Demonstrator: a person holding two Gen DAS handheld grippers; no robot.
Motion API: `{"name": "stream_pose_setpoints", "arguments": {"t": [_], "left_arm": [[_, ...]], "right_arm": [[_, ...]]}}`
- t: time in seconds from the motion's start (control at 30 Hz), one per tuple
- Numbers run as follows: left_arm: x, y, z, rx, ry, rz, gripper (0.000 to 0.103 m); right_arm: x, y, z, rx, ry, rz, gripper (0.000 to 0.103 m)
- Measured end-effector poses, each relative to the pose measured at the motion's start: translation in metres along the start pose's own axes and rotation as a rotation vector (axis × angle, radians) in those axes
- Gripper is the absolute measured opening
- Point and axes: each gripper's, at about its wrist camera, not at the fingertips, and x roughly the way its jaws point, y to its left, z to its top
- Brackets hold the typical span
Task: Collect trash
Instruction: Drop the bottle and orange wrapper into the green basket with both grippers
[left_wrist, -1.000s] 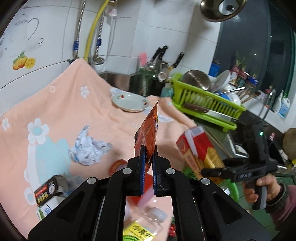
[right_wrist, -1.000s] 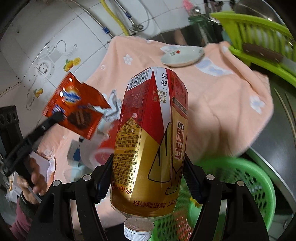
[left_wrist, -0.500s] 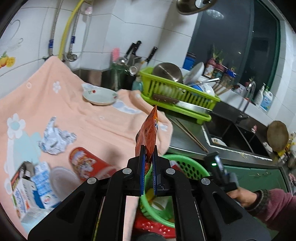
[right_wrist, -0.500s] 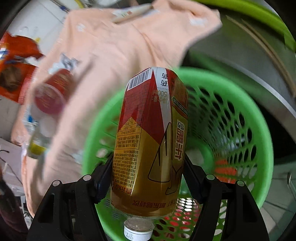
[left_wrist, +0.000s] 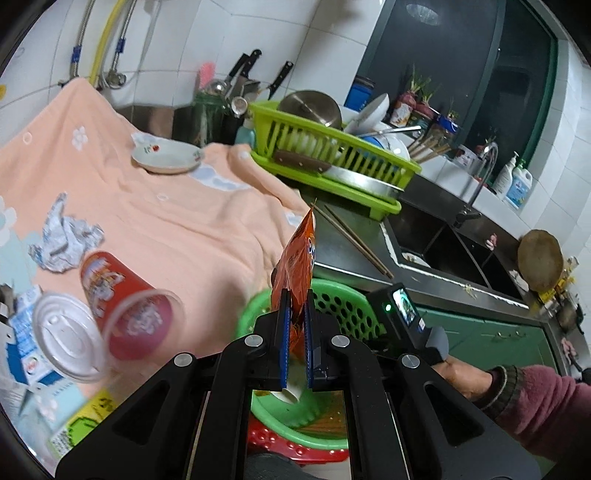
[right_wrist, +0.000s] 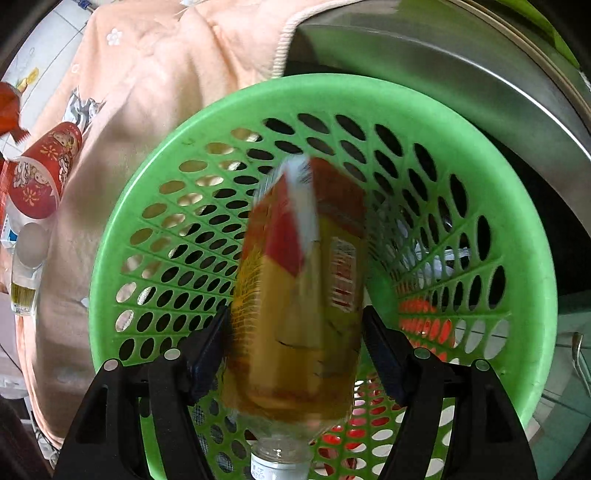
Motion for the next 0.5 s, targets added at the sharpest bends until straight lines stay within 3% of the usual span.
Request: {"name": "stream_pose_setpoints", "arguments": {"t": [0.5], "left_arm": [[0.043, -0.024, -0.028, -0.022, 0.109, -0.046, 0.005]], "right_arm": [[-0.092, 0.001, -0.029, -0.065, -0.214, 0.082, 0.072]]}}
